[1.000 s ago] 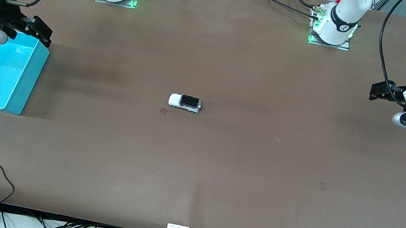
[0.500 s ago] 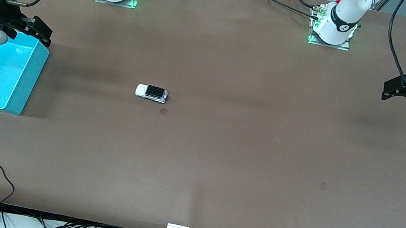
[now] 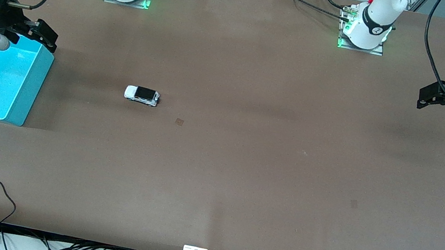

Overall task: Wind and store white jeep toy
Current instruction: 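Open the left gripper to release the jeep and raise it away, then move the right gripper over the rolled jeep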

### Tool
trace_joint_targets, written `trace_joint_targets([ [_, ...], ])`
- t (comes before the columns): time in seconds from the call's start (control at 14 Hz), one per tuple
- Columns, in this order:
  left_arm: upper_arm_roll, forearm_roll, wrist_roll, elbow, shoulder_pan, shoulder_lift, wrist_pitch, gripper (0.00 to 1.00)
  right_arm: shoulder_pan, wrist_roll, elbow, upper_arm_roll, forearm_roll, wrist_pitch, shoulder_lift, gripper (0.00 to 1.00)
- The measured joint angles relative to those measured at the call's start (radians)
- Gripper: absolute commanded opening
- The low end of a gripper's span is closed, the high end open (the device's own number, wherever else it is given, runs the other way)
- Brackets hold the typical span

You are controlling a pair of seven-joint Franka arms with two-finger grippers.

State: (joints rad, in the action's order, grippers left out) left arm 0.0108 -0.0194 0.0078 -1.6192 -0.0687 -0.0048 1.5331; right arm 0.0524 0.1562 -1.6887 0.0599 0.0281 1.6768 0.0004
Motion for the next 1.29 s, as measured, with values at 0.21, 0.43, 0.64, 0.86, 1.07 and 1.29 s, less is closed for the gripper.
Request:
trace_joint_targets([
  [0.21,-0.01,0.0,0.001,-0.004,-0.015,0.0,-0.012,1.0,0.0,-0.112,-0.002,0.0,0.0,-0.001,0.028,1.0],
  [0.43,-0.016,0.0,0.001,0.003,-0.016,-0.001,-0.013,1.0,0.0,-0.361,-0.005,-0.001,0.0,0.0,0.061,1.0],
  [0.64,-0.016,0.0,0.001,0.01,-0.016,-0.001,-0.021,1.0,0.0,-0.635,-0.023,-0.001,0.0,0.001,0.091,1.0],
  [0.86,-0.016,0.0,0.001,0.01,-0.016,-0.001,-0.023,1.0,0.001,-0.91,-0.077,0.002,-0.001,0.047,0.111,1.0],
  [1.07,-0.015,0.0,0.001,0.008,-0.014,0.002,-0.029,1.0,0.029,-1.118,-0.174,0.007,-0.007,0.17,0.125,1.0],
  [1.29,-0.016,0.0,0.001,0.007,-0.015,0.017,-0.041,1.0,0.106,-1.164,-0.306,0.011,-0.007,0.354,0.125,1.0],
])
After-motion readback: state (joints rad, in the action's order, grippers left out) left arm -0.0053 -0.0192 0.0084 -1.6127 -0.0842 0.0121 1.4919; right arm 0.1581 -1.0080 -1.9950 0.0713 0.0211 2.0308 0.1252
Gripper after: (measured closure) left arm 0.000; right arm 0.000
